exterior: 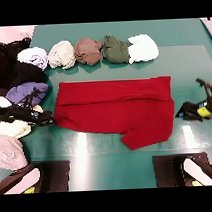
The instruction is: Fold the shirts.
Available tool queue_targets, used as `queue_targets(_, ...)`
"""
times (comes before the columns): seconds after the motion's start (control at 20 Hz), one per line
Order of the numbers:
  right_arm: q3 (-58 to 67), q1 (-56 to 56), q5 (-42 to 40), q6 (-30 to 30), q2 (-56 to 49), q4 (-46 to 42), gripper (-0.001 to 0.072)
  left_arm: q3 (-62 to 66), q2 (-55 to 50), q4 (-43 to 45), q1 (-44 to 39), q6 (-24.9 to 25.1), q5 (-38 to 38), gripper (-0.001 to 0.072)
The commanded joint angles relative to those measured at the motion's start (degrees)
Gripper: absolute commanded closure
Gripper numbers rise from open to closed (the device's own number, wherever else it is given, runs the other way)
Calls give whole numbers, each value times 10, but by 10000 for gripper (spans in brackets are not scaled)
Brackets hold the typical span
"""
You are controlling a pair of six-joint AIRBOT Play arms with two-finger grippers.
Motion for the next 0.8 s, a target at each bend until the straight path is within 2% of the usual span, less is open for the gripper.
queue_targets(0.0,-104,-12,1,11,38,-2,275,11,21,-4,0,2,-10,686)
queue_targets(0.2,-158,37,-46,21,16,1,275,11,21,-6,0,2,-17,686)
queue_targets(0.45,-160,98,-98,32,-19,25,285,11,21,-6,0,3,-20,685)
queue_targets(0.5,-160,106,-107,32,-24,26,369,11,21,-6,0,3,-20,686)
queue_targets(0.65,-160,123,-116,30,-14,25,690,11,21,-6,0,10,-27,686)
queue_targets(0.75,-153,124,-106,31,27,26,694,22,21,-10,0,12,-43,686)
